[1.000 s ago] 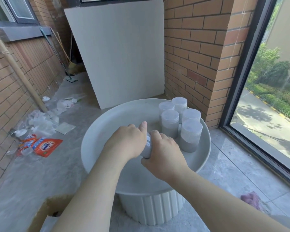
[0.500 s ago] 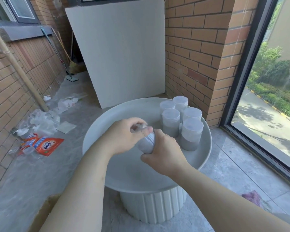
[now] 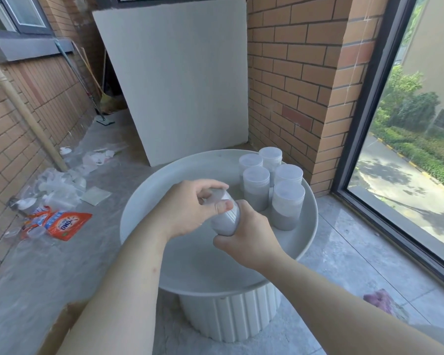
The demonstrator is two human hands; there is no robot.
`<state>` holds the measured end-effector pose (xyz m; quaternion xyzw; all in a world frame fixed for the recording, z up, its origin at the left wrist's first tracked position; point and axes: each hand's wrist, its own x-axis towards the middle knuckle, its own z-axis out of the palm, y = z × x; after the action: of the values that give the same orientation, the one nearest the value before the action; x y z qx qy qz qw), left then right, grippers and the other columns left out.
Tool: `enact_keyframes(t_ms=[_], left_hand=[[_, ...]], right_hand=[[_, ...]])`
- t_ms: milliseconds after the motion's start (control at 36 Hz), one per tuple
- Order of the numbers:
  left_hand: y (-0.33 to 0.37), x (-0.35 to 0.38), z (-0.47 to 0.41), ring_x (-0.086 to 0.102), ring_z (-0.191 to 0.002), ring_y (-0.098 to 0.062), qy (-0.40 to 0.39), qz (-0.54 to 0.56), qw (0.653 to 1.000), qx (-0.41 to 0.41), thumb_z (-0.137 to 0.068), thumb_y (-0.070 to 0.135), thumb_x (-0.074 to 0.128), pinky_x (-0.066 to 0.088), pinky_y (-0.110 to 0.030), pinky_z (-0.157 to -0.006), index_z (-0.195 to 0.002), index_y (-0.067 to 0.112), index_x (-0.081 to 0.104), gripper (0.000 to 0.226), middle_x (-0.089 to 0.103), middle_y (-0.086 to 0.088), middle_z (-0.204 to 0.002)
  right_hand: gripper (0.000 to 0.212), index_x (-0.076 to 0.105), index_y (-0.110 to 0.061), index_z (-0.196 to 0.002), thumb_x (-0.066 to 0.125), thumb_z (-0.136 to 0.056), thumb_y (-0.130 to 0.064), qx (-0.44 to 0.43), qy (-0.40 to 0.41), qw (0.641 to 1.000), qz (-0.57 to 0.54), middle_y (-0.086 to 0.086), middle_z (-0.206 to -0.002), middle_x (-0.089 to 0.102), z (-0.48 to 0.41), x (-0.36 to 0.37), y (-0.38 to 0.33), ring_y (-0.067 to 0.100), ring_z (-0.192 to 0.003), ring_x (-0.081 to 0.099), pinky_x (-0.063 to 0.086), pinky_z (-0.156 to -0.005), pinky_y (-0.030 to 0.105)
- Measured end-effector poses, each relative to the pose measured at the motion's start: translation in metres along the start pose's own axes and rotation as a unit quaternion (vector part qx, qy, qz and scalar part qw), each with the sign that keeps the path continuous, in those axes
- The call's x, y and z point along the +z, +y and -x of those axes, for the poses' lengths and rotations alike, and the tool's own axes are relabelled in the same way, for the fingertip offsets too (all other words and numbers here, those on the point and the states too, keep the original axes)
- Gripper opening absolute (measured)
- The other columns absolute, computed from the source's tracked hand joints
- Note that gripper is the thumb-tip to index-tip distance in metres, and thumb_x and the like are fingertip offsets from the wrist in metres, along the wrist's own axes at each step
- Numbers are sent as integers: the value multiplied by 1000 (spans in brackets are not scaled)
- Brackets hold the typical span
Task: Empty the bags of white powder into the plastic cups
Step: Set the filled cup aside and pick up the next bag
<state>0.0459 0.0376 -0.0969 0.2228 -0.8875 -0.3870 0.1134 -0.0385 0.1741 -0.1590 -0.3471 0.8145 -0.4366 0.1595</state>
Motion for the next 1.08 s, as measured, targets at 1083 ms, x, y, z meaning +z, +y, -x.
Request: enact_keyframes(t_ms=[1083], left_hand=[[3,94,-41,56,-116,-11,105,-32,993,38,-68,35,88,48,-35,-99,-139,31,38,88,57,12,-127]], right_hand=[[18,65,-28,-102,62,-86,-20,2,211,973,90,-15,-103,62,-3,-98,29,13,-91,58,47,-73,32]])
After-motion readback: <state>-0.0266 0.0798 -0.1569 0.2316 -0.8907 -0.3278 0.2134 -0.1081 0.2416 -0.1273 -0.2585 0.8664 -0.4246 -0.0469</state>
